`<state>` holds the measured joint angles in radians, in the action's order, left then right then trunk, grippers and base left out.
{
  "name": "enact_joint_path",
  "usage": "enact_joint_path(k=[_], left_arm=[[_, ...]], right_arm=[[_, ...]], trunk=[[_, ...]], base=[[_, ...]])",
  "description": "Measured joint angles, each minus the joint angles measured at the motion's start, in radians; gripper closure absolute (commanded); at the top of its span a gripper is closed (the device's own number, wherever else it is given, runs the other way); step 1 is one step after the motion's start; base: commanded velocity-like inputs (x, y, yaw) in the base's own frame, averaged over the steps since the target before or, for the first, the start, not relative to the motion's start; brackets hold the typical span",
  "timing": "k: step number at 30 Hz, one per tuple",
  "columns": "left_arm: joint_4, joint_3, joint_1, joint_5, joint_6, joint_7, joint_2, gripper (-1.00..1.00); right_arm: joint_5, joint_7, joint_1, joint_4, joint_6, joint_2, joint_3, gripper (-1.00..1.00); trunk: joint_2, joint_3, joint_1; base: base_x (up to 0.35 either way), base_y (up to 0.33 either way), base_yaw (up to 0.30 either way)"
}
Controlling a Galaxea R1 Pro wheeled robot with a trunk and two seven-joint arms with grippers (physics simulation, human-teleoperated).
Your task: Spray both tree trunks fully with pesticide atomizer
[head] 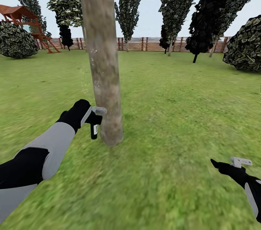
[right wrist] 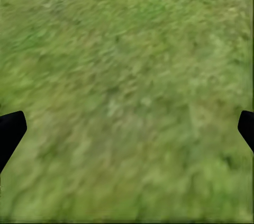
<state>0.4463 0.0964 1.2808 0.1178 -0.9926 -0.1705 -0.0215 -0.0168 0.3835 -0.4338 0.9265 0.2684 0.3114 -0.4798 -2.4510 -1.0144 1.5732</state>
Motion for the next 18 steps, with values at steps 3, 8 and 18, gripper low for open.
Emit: enact_joint_path(k=[3,8,18], left_arm=[[0.0,0.0,0.0,0.0,0.0,0.0,0.0,1.0],[0.056,0.0,0.0,0.0,-0.001,0.0,0.001,1.0],[0.138,-0.001,0.052,-0.002,-0.002,0.0,0.0,1.0]], right_arm=[[0.001,0.0,0.0,0.0,0.0,0.0,0.0,-1.0],[0.001,0.0,0.0,0.0,0.0,0.0,0.0,-1.0],[0.001,0.0,0.0,0.0,0.0,0.0,0.0,-1.0]], trunk=[[0.0,0.0,0.0],[0.0,0.0,0.0],[0.0,0.0,0.0]], base=[[-0.066,0.0,0.0],[-0.006,0.0,0.0],[0.0,0.0,0.0]])
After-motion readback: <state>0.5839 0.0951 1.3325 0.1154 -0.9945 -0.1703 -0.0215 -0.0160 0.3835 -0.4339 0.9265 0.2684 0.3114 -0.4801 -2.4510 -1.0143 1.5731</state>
